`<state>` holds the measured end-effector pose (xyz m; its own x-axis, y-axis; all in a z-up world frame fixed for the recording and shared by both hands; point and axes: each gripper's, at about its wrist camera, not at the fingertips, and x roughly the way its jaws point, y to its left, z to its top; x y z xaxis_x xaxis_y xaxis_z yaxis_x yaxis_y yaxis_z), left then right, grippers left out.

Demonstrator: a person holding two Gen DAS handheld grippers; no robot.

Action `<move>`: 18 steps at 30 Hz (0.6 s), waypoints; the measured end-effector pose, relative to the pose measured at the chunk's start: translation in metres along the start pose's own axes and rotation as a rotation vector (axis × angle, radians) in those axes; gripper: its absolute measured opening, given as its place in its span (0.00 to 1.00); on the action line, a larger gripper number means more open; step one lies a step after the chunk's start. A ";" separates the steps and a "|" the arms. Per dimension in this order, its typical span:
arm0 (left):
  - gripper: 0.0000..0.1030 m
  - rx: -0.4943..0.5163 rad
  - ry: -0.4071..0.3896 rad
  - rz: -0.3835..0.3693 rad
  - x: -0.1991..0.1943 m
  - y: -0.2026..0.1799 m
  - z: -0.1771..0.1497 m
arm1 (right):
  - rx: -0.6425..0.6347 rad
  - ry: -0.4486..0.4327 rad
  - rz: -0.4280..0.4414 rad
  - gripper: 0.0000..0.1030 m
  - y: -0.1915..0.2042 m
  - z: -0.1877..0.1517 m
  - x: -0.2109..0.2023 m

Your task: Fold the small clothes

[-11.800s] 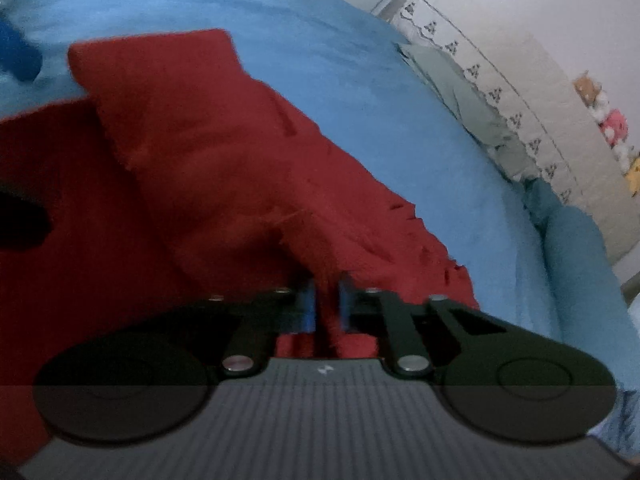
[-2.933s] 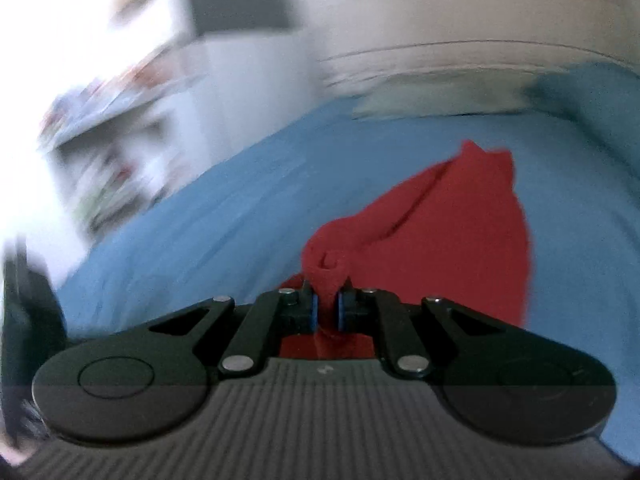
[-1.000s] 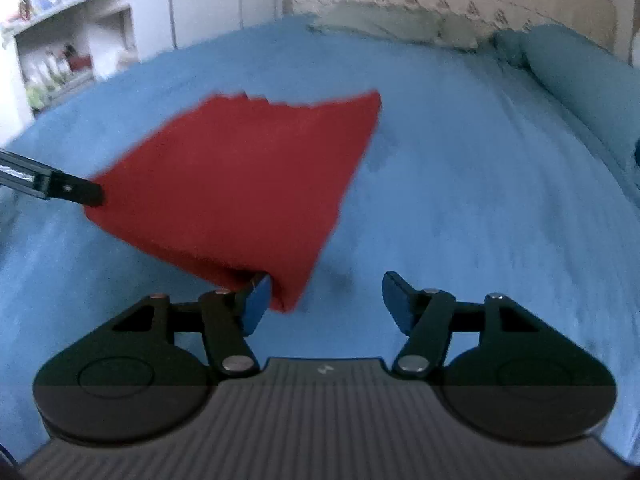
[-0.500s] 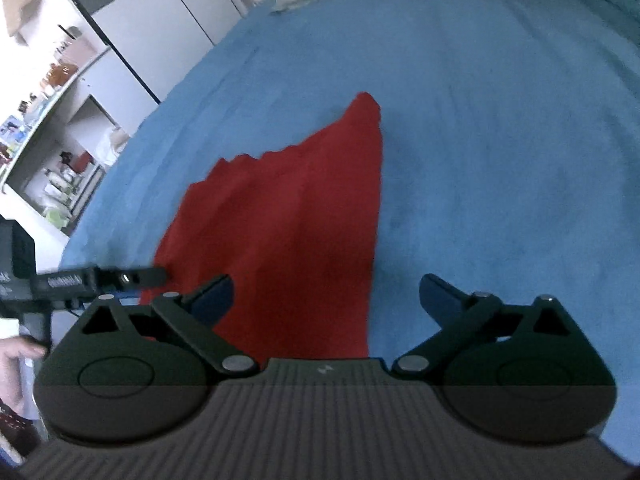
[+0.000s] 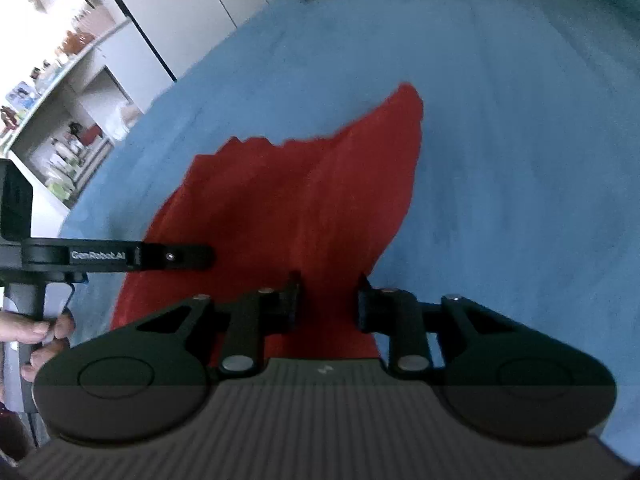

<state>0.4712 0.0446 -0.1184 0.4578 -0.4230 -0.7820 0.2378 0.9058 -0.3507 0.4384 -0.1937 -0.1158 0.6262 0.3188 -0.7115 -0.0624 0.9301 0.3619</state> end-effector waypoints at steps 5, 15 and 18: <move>0.29 0.030 -0.030 -0.012 -0.045 -0.035 -0.027 | -0.012 -0.049 0.022 0.37 0.009 -0.008 -0.058; 0.30 0.082 -0.060 -0.060 -0.076 -0.123 -0.138 | -0.079 -0.141 -0.061 0.37 -0.004 -0.109 -0.190; 0.30 0.103 -0.007 -0.035 -0.054 -0.133 -0.164 | -0.036 -0.119 -0.100 0.37 -0.026 -0.147 -0.192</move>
<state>0.2742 -0.0489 -0.1135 0.4539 -0.4547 -0.7663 0.3400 0.8833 -0.3228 0.2050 -0.2519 -0.0771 0.7185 0.2021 -0.6655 -0.0211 0.9627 0.2696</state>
